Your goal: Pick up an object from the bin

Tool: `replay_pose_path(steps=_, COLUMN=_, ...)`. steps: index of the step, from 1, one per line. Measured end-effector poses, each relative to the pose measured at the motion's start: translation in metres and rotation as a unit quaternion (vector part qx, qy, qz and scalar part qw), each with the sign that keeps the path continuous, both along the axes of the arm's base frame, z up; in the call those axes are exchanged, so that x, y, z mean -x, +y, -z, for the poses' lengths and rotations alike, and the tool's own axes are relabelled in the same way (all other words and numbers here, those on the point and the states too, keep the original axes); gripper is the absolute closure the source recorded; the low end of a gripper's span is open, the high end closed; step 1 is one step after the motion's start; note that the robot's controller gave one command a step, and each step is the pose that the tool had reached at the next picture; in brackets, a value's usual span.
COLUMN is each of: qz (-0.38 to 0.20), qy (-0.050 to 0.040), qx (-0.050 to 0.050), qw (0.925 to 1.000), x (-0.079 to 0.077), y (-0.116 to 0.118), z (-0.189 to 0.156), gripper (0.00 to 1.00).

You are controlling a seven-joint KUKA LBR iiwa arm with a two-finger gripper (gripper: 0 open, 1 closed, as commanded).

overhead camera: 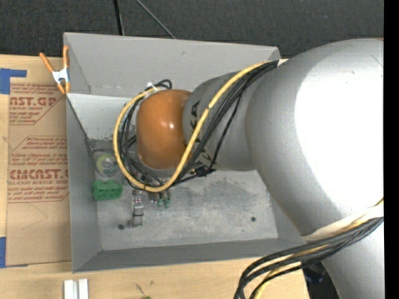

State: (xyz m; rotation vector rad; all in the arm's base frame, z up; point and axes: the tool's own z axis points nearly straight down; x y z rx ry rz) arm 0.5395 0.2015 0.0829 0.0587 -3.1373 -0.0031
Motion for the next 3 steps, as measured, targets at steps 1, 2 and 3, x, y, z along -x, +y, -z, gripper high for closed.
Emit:
replay_pose_path(steps=1, qz=0.03, qy=-0.0023, qx=0.0, qw=0.9996, x=-0.029, y=0.047, z=0.011, gripper=0.0)
replay_pose_path(steps=2, qz=0.031, qy=-0.003, qx=0.0, qw=0.9995, x=-0.03, y=0.044, z=0.01, gripper=1.0)
replay_pose_path(steps=3, qz=0.02, qy=-0.0069, qx=-0.001, qw=0.9998, x=-0.022, y=0.025, z=-0.186, gripper=1.0)
